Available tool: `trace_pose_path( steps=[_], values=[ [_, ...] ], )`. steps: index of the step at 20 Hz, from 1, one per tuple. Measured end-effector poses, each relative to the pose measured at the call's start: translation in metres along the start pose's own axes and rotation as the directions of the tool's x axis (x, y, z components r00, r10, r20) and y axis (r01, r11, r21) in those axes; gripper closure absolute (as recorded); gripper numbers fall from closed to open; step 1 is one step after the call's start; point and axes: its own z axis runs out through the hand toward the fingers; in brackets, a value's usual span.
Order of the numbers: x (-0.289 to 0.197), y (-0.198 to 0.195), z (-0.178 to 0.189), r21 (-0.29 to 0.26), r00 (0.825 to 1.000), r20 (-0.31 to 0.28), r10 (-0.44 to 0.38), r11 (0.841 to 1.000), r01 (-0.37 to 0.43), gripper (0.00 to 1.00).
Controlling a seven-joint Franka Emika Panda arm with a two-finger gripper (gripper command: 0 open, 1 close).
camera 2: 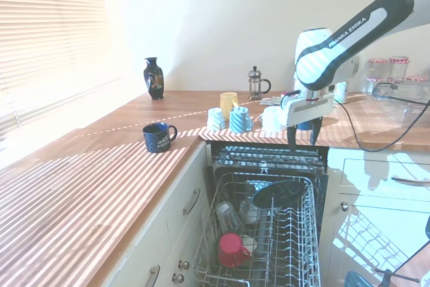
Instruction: Remove a mug cup out of the dishwasher
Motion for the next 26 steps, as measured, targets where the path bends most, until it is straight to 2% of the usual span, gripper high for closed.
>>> trace_pose_path(
  steps=[5,8,11,16,19,21,24,26],
  values=[
    [-0.007,-0.01,0.0,0.009,0.999,-0.019,-0.039,0.999,0.039,0.0],
    [-0.022,-0.03,0.01,0.019,0.993,-0.043,-0.109,0.994,0.11,0.0],
    [-0.04,-0.055,0.036,0.009,0.977,-0.064,-0.204,0.979,0.205,0.0],
    [-0.063,-0.101,0.095,-0.023,0.93,-0.057,-0.362,0.932,0.362,0.0],
    [-0.081,-0.128,0.132,-0.042,0.896,-0.036,-0.443,0.896,0.441,0.0],
    [-0.1,-0.145,0.154,-0.063,0.867,-0.021,-0.498,0.866,0.496,0.0],
    [-0.126,-0.159,0.187,-0.086,0.833,0.005,-0.554,0.83,0.552,0.0],
    [-0.139,-0.161,0.207,-0.092,0.817,0.022,-0.576,0.813,0.575,0.0]
  ],
)
